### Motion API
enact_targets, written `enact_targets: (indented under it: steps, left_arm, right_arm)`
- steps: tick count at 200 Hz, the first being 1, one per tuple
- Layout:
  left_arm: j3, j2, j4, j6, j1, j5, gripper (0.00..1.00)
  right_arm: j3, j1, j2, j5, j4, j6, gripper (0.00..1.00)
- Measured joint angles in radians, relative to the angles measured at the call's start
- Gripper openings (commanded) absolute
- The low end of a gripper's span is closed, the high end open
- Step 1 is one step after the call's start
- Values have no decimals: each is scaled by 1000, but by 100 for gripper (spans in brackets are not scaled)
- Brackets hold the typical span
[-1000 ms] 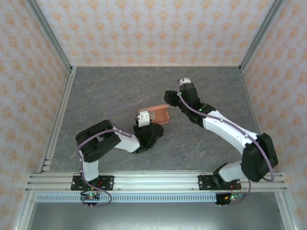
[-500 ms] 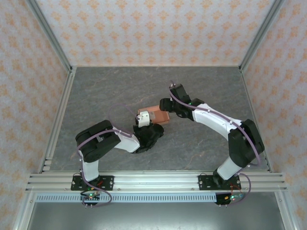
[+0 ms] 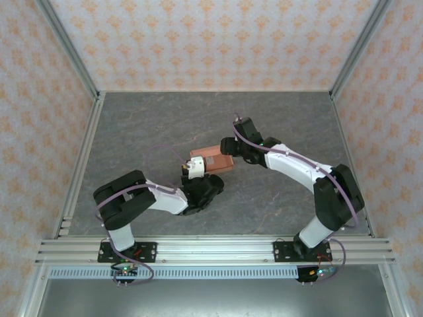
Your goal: Fold the paper box
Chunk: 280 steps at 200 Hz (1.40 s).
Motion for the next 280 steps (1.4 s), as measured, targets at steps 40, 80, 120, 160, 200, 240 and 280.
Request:
enact_targets:
  steps: [40,80,120,160,200,240,280]
  left_arm:
    - [-34,-91,-92,0,0,88,45]
    - [-58,-232,-204,3,0,204,47]
    - [-55,-369,-379,43,-6,369,47]
    - [-54,-527,-537,79,-6,531,51]
    - [27,-659,-657,112,28,668,54]
    - [155,-599,-696,100,201,772,54]
    - [199,-444,-691,58,352,876,54]
  right_arm:
    - [-16,0,6,3,2,2,57]
    - [-24,0,7,7,3,4,57]
    - [-26,0,8,16,3,4,57]
    - [-26,0,11,19,3,4,57]
    - [-26,0,15,19,3,4,57]
    - [-26,0,15,18,5,4,56]
    - [-26,0,24,18,10,3,56]
